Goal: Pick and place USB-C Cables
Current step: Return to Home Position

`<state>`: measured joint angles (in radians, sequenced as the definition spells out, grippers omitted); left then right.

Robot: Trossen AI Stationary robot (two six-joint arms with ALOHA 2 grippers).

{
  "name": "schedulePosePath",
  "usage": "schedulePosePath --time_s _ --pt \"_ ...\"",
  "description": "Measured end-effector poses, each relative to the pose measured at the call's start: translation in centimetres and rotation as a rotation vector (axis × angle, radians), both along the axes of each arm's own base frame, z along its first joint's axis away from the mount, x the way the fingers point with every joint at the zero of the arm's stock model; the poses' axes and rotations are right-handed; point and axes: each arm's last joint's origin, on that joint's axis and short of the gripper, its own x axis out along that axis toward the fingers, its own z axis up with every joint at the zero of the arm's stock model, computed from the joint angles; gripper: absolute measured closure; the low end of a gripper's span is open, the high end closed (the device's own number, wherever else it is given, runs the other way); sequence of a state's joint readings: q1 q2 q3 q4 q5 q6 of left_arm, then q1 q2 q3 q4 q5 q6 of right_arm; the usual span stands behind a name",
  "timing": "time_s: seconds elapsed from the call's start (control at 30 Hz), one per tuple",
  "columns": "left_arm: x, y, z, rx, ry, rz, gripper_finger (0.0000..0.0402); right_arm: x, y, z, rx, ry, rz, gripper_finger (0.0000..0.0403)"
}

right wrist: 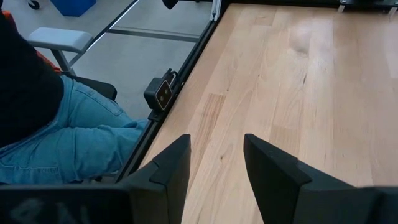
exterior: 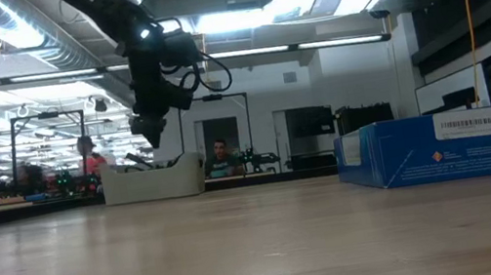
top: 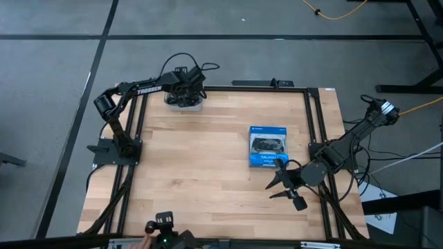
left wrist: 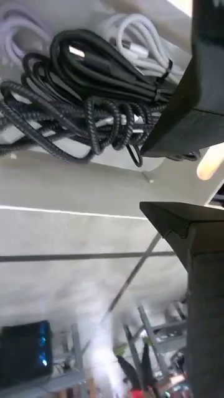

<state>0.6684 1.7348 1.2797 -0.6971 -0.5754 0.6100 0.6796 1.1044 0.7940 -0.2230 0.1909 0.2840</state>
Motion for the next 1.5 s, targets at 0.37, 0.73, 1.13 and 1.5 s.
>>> schedulePosePath --time_s 0.37,0.73,1.13,1.5 --pt "1.4 -4.5 0.3 0.229 0.201 0.085 0.0284 0.0 0.0 0.0 0.02 0.009 -0.012 0.025" --pt "2.9 -14.5 1.5 0.126 0.132 -0.094 0.0284 0.0 0.0 0.0 0.019 0.007 -0.011 0.025" --pt "-0.9 -20.9 7.9 -0.114 -0.315 -0.11 0.0284 0.0 0.0 0.0 -0.048 -0.017 0.03 0.025" --pt "-2.2 -23.6 9.0 -0.319 -0.457 -0.043 0.0284 -0.1 0.0 -0.1 -0.069 -0.023 0.041 0.025"
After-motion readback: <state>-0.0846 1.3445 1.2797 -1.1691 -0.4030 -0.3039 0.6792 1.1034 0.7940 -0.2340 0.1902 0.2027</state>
